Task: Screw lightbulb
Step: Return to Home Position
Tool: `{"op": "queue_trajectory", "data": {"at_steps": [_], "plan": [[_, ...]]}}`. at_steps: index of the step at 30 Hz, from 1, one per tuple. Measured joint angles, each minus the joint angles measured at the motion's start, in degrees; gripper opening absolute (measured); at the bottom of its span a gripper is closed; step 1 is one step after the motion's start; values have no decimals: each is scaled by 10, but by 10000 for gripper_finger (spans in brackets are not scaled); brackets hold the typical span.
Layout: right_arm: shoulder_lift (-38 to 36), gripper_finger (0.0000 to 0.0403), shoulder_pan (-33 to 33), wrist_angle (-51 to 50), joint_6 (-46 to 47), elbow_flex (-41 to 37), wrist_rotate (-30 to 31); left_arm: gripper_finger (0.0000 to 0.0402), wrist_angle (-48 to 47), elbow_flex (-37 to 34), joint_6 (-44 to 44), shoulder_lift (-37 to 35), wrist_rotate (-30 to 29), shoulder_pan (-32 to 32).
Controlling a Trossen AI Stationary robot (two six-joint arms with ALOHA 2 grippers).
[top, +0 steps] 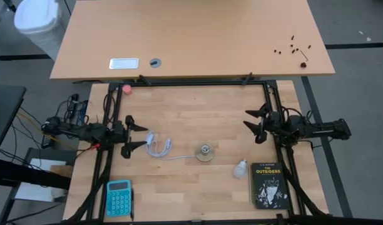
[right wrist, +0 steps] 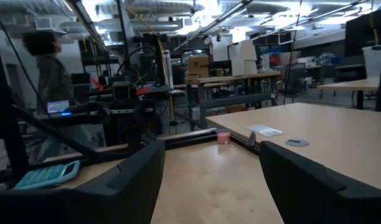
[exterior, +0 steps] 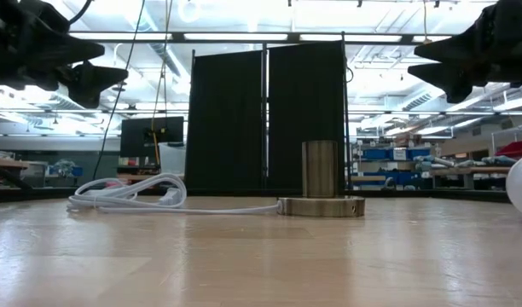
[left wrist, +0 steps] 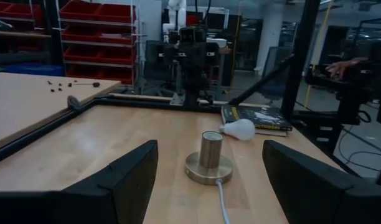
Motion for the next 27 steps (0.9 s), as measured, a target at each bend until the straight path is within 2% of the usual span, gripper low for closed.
{"op": "queue_trajectory", "data": {"at_steps": [10, 27], "plan": [[1, 271, -11, 0, 0, 0, 0, 294, 1, 0, 0, 0, 0, 31], [1, 273, -10, 0, 0, 0, 0, 294, 5, 0, 0, 0, -2, 32]]}}
